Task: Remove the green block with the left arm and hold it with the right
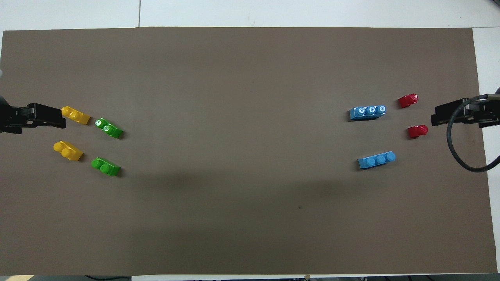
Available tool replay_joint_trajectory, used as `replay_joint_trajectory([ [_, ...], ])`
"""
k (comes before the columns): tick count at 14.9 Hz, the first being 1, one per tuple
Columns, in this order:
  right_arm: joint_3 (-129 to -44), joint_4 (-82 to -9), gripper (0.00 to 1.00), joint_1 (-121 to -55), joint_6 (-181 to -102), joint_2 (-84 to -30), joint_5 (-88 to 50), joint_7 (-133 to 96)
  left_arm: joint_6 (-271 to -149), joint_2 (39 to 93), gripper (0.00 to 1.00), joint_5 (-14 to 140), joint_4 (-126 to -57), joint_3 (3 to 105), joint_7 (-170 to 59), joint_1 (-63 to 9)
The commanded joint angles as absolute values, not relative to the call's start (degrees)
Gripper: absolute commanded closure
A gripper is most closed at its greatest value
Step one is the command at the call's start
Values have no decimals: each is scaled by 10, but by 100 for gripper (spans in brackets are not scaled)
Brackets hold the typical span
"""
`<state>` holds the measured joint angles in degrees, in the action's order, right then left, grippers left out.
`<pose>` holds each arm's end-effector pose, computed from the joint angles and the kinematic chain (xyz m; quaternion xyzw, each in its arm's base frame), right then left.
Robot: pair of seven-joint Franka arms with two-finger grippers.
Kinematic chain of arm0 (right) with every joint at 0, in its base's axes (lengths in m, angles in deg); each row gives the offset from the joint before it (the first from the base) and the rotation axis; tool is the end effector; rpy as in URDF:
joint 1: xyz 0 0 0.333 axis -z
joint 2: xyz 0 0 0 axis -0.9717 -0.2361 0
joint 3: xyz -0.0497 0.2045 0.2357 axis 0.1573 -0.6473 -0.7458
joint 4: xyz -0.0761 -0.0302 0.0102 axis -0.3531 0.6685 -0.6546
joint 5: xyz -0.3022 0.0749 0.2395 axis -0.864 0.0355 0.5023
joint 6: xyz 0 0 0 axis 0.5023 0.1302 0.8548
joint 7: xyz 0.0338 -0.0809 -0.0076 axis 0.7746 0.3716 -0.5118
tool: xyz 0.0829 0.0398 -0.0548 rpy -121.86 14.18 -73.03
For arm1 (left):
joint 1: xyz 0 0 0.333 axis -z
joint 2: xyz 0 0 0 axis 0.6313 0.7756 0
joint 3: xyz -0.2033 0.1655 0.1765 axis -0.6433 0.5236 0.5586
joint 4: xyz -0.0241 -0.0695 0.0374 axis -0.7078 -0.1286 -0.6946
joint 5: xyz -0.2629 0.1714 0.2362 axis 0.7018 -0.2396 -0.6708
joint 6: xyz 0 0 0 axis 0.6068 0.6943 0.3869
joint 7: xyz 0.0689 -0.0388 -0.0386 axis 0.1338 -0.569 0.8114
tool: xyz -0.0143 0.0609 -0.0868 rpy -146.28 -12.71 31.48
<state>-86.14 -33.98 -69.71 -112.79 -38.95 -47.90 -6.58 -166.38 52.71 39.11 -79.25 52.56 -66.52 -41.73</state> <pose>0.5370 0.0063 0.6349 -0.9993 0.0353 0.0022 0.0107 0.5420 -0.0193 0.6044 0.9997 0.0219 0.0072 0.0075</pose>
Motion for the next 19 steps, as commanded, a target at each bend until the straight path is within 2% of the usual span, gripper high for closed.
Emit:
replay_joint_trajectory([
  [1, -864, -356, 0, -690, -1125, -376, -495, -87, -1659, 524, 0, 399, -794, 527, -656, -419],
  [19, -863, -372, 0, -684, -1107, -364, -506, -84, -1659, 524, 0, 399, -795, 526, -653, -418],
])
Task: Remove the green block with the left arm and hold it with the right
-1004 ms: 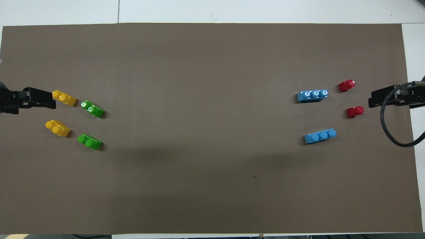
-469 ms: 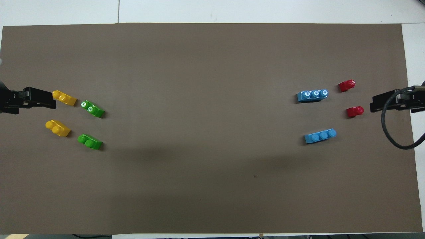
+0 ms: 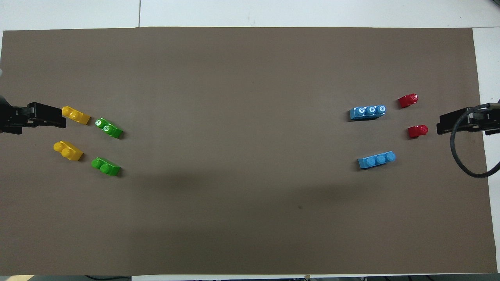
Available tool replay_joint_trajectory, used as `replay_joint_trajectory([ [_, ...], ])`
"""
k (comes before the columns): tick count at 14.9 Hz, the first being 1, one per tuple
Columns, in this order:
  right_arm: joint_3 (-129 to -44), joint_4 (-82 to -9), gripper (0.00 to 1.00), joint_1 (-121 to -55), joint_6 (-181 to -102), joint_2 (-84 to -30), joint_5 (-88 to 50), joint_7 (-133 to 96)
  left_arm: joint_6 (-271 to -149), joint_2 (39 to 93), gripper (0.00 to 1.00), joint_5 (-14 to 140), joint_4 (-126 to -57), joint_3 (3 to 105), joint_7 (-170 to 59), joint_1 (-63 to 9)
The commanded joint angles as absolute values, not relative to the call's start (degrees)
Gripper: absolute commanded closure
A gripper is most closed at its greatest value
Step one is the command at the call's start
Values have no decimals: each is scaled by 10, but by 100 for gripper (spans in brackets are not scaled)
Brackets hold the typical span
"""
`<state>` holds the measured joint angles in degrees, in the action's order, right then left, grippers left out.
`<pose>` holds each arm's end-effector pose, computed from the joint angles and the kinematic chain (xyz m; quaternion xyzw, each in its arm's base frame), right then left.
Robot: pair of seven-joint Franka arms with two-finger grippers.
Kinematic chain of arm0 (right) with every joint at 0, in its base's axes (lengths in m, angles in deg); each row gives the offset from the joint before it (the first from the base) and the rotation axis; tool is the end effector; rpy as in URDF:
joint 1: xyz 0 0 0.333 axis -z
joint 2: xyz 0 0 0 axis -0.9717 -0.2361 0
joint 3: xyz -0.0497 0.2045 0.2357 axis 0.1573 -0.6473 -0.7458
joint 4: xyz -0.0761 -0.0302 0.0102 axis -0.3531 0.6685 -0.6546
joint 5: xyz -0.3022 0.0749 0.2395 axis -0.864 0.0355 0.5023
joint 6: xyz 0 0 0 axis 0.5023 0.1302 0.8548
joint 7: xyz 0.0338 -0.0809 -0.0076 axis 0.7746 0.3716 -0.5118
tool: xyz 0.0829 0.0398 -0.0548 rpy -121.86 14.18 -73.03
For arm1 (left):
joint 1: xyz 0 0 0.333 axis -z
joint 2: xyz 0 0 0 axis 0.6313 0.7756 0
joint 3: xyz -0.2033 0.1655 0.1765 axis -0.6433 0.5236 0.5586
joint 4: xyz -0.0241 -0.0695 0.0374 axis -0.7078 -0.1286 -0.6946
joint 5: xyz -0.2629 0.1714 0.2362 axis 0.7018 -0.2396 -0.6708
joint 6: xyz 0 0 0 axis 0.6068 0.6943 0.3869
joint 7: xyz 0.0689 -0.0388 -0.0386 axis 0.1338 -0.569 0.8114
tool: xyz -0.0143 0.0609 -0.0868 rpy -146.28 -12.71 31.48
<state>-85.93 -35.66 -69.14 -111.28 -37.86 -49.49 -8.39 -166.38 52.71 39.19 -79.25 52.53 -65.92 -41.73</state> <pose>0.5279 -0.0035 0.6289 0.9994 -0.0268 -0.0201 0.0044 0.5420 -0.0197 0.6044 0.9996 0.0269 0.0071 0.0082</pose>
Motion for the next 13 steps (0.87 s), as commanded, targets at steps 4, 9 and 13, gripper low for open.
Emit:
replay_joint_trajectory([
  [4, -864, -372, 0, -684, -1108, -364, -506, -84, -1659, 524, 0, 399, -795, 526, -653, -418],
  [9, -864, -372, 0, -685, -1108, -363, -506, -83, -1659, 524, 0, 399, -794, 526, -652, -417],
  [13, -864, -372, 0, -684, -1108, -364, -506, -74, -1659, 524, 0, 398, -793, 526, -652, -416],
])
